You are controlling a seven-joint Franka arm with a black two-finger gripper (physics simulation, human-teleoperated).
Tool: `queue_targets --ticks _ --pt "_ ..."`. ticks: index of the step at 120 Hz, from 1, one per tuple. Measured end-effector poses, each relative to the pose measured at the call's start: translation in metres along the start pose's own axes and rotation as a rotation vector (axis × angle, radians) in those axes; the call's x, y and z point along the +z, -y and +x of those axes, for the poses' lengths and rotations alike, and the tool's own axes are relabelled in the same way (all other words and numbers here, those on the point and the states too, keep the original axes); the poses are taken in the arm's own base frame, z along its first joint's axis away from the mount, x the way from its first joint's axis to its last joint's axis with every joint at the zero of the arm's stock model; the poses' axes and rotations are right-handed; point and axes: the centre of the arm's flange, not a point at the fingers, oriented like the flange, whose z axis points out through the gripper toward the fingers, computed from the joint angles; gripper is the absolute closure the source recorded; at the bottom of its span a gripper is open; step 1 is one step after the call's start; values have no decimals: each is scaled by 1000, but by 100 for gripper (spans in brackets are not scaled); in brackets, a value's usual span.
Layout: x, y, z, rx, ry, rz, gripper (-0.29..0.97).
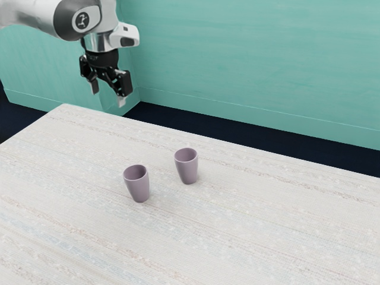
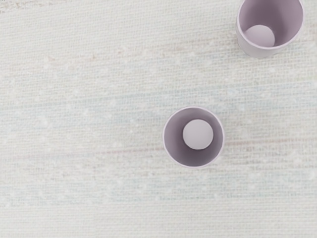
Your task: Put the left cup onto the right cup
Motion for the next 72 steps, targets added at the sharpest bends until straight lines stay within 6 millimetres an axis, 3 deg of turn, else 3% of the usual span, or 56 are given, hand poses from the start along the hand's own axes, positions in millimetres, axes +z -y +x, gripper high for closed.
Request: queue_targets --ticks 46,72 --pt "17 -60 6 59 -8 -20 0" --pt "35 -73 3 58 2 -26 0"
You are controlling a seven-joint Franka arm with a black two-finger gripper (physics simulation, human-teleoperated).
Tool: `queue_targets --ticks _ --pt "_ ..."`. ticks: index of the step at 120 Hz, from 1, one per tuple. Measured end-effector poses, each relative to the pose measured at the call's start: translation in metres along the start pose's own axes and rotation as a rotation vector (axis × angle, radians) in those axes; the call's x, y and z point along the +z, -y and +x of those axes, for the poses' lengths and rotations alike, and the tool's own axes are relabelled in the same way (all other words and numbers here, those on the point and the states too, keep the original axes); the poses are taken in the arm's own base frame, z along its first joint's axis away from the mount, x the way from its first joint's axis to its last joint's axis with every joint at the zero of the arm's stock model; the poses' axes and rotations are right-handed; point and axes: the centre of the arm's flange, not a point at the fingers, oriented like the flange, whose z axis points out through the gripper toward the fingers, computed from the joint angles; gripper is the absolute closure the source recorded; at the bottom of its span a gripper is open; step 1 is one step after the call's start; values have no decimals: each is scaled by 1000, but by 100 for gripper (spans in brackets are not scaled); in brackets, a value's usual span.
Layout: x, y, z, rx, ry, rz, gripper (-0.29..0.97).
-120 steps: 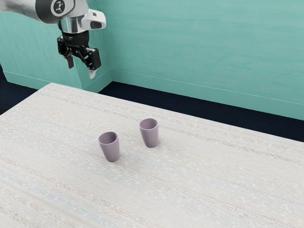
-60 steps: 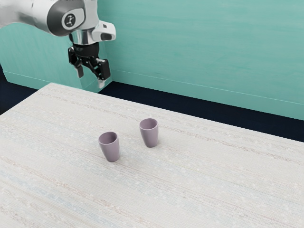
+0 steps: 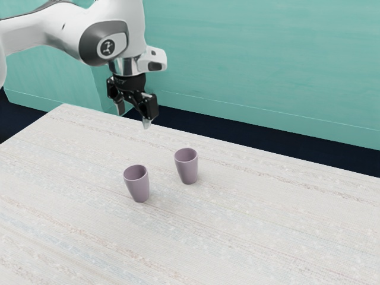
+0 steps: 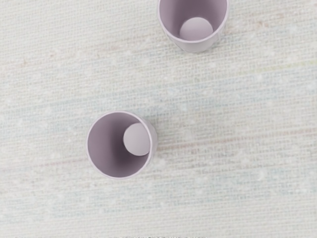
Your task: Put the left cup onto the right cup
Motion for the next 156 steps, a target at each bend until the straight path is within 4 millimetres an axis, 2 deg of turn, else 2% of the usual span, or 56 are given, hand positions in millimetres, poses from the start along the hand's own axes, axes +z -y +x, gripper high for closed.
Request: queue_targets --ticks 33,86,126,156 --pt "25 1 -10 -39 2 0 0" --pt "75 -1 -13 -84 7 -29 0" --pt "100 -1 -16 -119 9 -42 0" --pt "110 -3 -14 -136 8 -46 0"
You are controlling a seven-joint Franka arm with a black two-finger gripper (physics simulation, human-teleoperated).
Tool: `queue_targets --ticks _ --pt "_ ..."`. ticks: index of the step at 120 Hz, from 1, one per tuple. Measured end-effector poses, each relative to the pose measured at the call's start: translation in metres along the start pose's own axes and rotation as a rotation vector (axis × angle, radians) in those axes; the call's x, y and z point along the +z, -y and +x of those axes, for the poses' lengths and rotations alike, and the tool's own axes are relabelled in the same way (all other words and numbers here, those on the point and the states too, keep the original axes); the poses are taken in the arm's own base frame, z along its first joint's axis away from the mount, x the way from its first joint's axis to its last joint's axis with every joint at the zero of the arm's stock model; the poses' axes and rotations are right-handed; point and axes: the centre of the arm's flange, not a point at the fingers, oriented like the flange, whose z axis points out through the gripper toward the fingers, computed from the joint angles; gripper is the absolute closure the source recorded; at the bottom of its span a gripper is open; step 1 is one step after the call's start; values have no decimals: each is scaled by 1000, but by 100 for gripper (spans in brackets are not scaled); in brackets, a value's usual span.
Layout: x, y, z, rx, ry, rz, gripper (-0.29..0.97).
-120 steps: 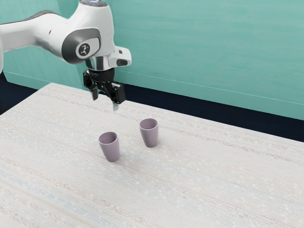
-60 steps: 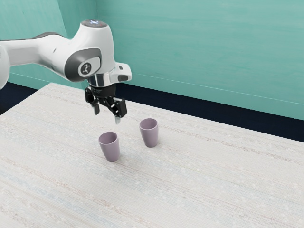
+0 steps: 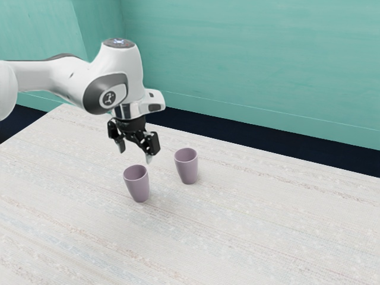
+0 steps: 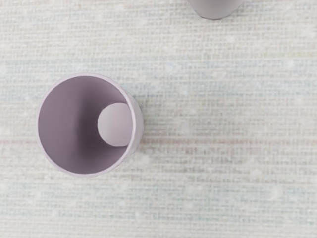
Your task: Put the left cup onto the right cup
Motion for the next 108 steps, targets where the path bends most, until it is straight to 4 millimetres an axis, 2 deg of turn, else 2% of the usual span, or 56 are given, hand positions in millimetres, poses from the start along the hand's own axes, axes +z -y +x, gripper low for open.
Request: queue_targets --ticks 46,80,108 --pt "15 -36 0 54 -3 -6 0" --pt "28 -27 4 39 3 -7 0" --pt "32 -31 5 48 2 -5 0"
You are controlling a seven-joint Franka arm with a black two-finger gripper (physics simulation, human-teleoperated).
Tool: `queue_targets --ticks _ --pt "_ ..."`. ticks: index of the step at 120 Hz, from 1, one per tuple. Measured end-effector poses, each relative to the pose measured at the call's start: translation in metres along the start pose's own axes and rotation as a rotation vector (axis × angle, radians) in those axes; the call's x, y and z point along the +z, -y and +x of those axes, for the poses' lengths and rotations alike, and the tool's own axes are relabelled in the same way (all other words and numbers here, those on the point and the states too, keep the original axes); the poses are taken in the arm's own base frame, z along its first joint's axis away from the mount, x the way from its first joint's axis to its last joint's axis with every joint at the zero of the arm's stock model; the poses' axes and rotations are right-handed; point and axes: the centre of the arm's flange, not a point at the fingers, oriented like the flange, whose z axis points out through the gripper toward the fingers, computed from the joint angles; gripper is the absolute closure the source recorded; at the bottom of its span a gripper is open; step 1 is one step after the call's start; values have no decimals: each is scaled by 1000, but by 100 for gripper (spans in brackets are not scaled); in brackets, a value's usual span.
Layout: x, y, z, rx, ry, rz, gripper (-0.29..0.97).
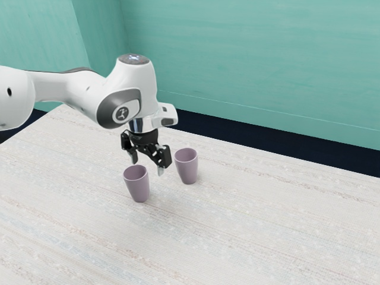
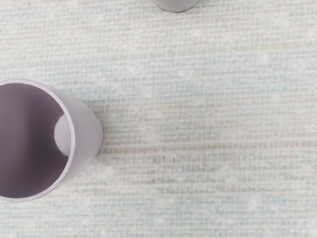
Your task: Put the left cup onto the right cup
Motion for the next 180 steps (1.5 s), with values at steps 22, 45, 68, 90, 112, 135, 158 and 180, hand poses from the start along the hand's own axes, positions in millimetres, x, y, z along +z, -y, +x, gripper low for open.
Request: queue_targets --ticks 22,45,68,90,112,135,158,180 --pt "6 3 2 -3 6 0 0" --pt "15 14 6 -8 12 -2 0" --pt "25 21 10 0 13 -4 0" --pt "34 25 13 14 16 -6 0" --pt "50 35 18 19 20 -10 0" --pt "62 48 23 26 13 -13 0" --pt "66 50 25 48 4 -14 0" --pt "79 51 28 67 8 -18 0"
